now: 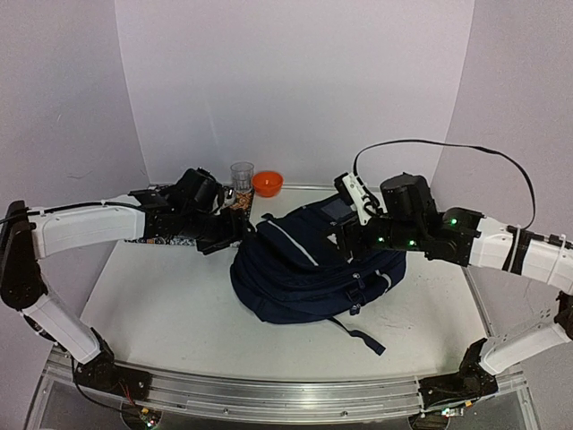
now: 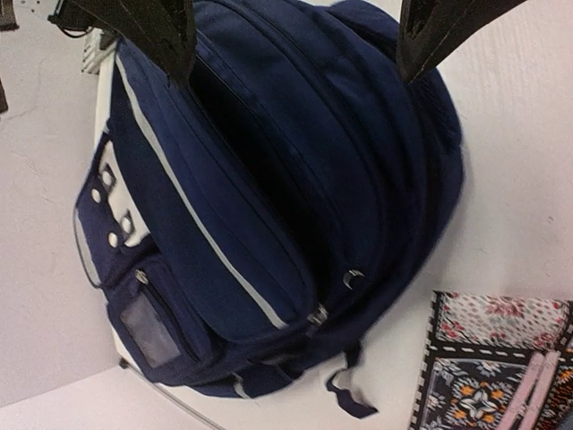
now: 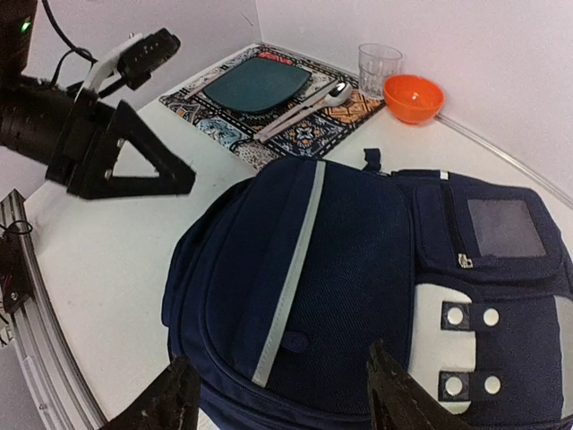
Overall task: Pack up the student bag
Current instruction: Adjust the student bag at the center of the board.
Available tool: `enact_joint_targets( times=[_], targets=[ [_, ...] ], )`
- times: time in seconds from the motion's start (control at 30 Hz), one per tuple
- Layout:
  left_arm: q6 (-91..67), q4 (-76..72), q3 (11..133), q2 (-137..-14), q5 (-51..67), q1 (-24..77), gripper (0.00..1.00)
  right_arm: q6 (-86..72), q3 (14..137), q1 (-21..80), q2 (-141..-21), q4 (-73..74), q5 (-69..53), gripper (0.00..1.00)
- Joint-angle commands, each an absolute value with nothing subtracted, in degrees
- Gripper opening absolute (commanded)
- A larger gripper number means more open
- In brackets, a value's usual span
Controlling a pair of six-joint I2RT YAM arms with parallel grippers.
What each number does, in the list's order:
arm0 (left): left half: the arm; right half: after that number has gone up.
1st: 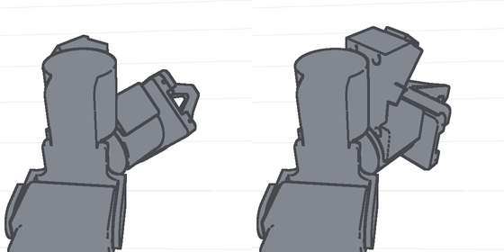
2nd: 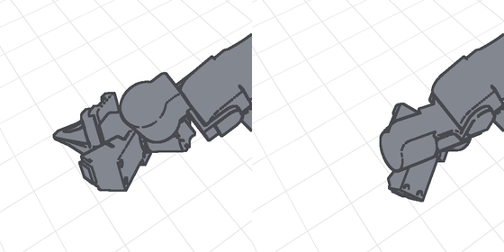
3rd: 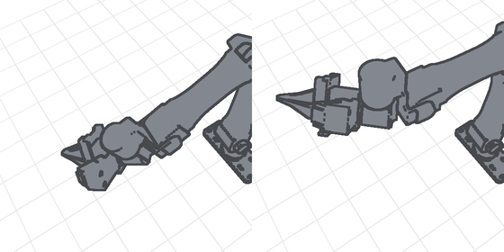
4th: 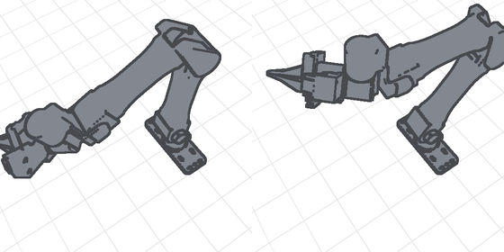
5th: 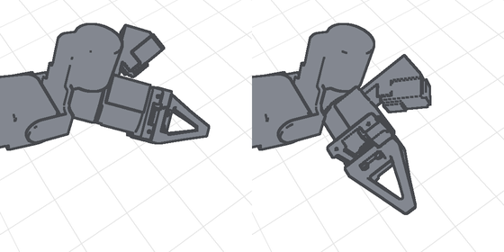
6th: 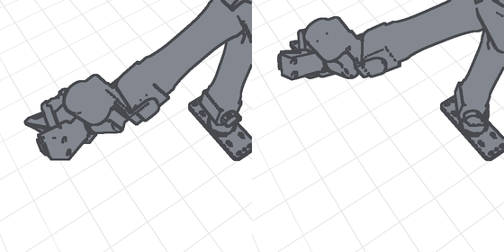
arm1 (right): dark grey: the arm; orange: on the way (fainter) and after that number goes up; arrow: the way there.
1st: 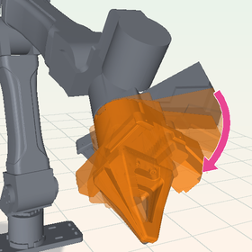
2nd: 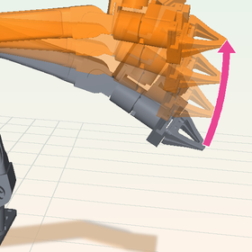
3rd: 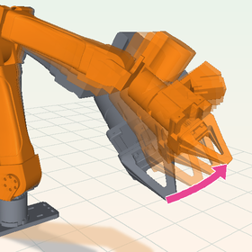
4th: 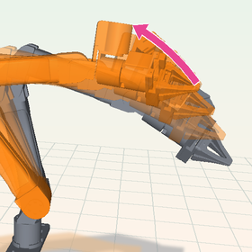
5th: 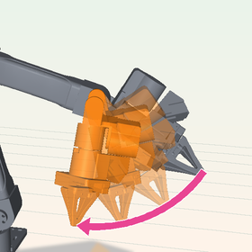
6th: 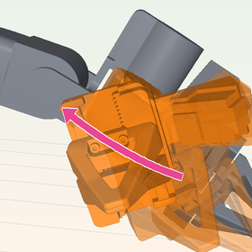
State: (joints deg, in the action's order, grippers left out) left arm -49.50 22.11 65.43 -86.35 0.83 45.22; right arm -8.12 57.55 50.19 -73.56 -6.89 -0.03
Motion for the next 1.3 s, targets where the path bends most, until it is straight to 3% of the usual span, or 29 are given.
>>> enact_joint_targets(
  times=[0.0, 0.2, 0.47, 0.6, 0.73, 0.83, 0.97, 1.1, 1.27],
  targets=[
    [-41.29, 23.11, 71.97, -91.87, 1.90, 38.86, 0.79, -16.97, 55.34, 50.11, -71.95, -3.01, 3.49, 0.66],
    [-36.75, 23.13, 79.85, -102.51, 9.76, 32.68, 0.77, -31.52, 51.22, 48.35, -71.48, -1.18, 9.02, 0.71],
    [-33.65, 23.23, 85.94, -115.80, 23.31, 32.06, 0.70, -41.52, 44.83, 42.53, -74.33, -3.25, 8.41, 0.73],
    [-33.22, 22.96, 83.32, -116.82, 27.04, 33.56, 0.49, -40.84, 43.61, 38.18, -76.71, -7.91, 6.31, 0.72],
    [-33.37, 20.26, 78.00, -114.63, 30.11, 38.22, 0.14, -36.44, 47.10, 33.65, -82.06, -9.97, 4.58, 0.71],
    [-36.17, 14.97, 72.61, -110.59, 30.95, 43.12, 0.00, -32.09, 51.20, 30.45, -86.02, -10.51, 2.99, 0.71],
    [-41.74, 5.81, 66.99, -105.15, 30.67, 48.92, 0.00, -25.89, 57.18, 26.67, -91.58, -10.72, 0.50, 0.70],
    [-41.77, 3.26, 68.83, -104.08, 27.32, 55.07, 0.03, -16.67, 64.77, 25.48, -97.65, -9.80, -2.99, 0.69],
    [-41.72, 3.44, 67.96, -101.85, 22.92, 55.55, 0.23, -11.26, 72.24, 25.47, -99.52, -2.93, -3.88, 0.68]
  ],
)
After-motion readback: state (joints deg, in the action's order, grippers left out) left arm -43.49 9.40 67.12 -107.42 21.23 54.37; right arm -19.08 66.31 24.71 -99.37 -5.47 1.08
